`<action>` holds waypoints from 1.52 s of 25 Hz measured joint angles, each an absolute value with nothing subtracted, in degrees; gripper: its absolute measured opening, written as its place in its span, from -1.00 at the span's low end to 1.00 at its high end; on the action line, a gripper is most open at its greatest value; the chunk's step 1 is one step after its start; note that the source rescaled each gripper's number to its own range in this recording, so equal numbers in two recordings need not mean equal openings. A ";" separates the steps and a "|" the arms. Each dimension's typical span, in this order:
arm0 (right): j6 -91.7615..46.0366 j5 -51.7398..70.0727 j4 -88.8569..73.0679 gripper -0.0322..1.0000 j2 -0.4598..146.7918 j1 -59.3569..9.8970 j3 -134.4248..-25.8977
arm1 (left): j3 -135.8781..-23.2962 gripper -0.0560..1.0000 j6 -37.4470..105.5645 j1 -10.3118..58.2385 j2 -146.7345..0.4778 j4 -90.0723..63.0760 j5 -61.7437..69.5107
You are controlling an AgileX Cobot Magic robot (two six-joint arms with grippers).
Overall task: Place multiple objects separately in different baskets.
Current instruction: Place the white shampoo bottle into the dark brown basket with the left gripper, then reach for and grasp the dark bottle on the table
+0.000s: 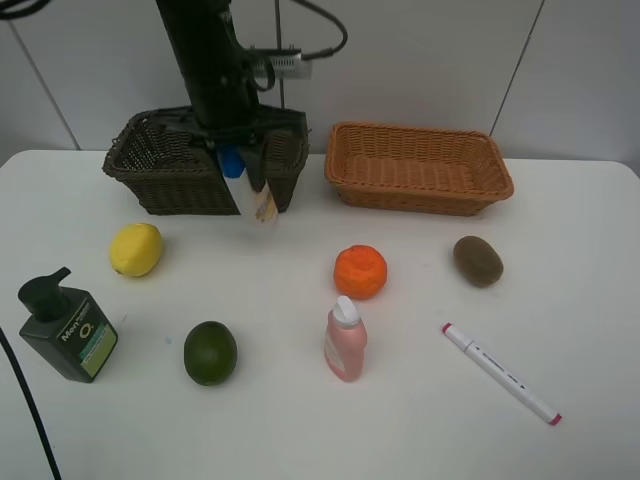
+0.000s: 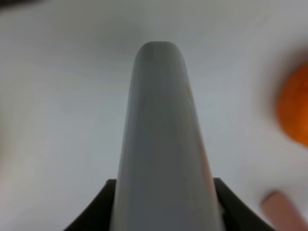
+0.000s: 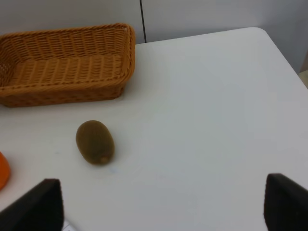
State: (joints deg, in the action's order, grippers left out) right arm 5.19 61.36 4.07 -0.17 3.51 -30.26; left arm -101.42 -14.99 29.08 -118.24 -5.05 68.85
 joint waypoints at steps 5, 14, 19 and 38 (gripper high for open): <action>5.19 61.36 4.07 0.97 -0.17 3.51 -30.26 | -118.92 -0.89 -12.80 25.22 -116.23 -10.45 68.83; 5.19 61.36 4.07 0.97 -0.17 3.51 -30.26 | -125.12 -0.89 -12.74 14.53 -129.86 -8.49 68.77; 5.19 61.36 4.07 0.97 -0.17 3.51 -30.26 | -125.12 -0.89 -12.36 13.71 -133.46 -2.76 68.72; 5.19 61.36 4.07 0.97 -0.17 3.51 -30.26 | -121.41 0.99 -9.27 13.64 -122.39 -9.23 68.78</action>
State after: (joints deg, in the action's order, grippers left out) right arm 5.19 61.36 4.07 -0.17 3.51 -30.26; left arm -121.41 -9.27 13.64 -122.39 -9.23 68.78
